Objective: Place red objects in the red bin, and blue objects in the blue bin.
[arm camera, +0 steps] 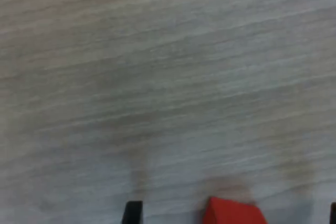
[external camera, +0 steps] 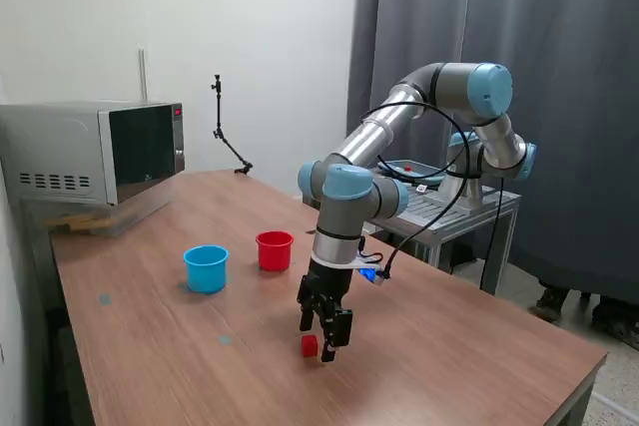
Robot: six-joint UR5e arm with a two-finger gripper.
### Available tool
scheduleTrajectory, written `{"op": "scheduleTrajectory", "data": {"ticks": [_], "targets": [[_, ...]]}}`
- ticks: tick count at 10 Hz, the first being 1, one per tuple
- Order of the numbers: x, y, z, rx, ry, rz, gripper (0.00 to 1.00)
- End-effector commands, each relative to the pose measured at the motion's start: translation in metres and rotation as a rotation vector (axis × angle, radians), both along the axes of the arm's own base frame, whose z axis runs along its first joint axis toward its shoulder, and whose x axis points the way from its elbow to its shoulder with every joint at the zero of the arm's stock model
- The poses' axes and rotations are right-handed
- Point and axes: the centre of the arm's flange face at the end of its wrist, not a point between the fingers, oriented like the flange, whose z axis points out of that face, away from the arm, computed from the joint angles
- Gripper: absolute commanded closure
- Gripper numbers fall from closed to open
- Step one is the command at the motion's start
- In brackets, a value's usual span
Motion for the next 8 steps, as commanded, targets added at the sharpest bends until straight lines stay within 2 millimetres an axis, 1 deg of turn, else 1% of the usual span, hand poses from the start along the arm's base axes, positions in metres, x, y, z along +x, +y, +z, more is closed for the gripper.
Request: {"op": "scheduleTrajectory", "data": {"ticks": [1,4,8], "targets": [[-0.0047,0.0002,0.0047,0.0,0.016,-0.029,0.0],[-0.0075,-0.0001,0.0095,-0.003,0.03,-0.038,0.0],[-0.0046,-0.0004,0.0057,-0.01,0.019,-0.049,0.0]]}}
